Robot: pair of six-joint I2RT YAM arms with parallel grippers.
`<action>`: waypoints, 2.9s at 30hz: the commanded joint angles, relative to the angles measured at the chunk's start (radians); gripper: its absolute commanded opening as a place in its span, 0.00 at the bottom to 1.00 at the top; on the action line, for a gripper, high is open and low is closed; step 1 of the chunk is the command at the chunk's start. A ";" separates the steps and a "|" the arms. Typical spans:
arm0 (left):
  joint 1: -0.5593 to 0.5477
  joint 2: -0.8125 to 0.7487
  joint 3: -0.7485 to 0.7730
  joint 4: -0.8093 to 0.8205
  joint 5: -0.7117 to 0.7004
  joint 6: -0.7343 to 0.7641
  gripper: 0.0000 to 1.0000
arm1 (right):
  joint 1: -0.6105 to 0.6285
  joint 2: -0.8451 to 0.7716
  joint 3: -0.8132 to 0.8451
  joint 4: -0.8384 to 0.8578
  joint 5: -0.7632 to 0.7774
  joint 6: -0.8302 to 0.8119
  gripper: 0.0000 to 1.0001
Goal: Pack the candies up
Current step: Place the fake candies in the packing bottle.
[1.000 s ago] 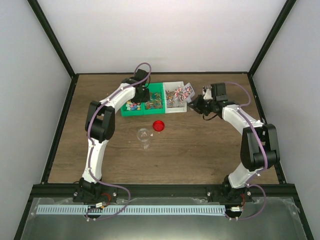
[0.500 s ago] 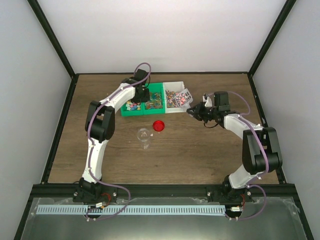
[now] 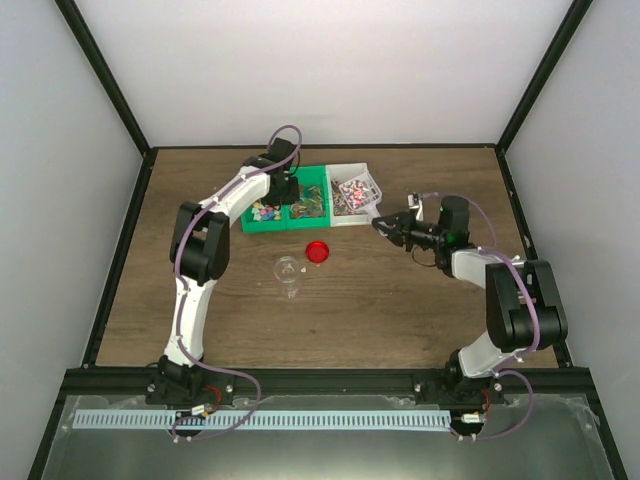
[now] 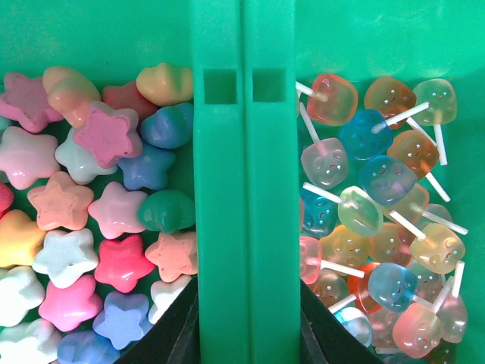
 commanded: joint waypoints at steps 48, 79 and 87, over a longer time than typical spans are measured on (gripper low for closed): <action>0.031 -0.012 -0.106 -0.035 0.107 -0.060 0.20 | 0.300 -0.666 0.042 -0.973 -0.106 -0.329 0.01; 0.031 -0.026 -0.060 -0.076 -0.018 0.001 0.50 | 0.402 -0.501 0.232 -1.136 0.100 -0.408 0.01; 0.031 0.000 0.000 -0.117 -0.070 0.030 0.54 | 0.491 -0.431 0.329 -1.233 0.213 -0.440 0.01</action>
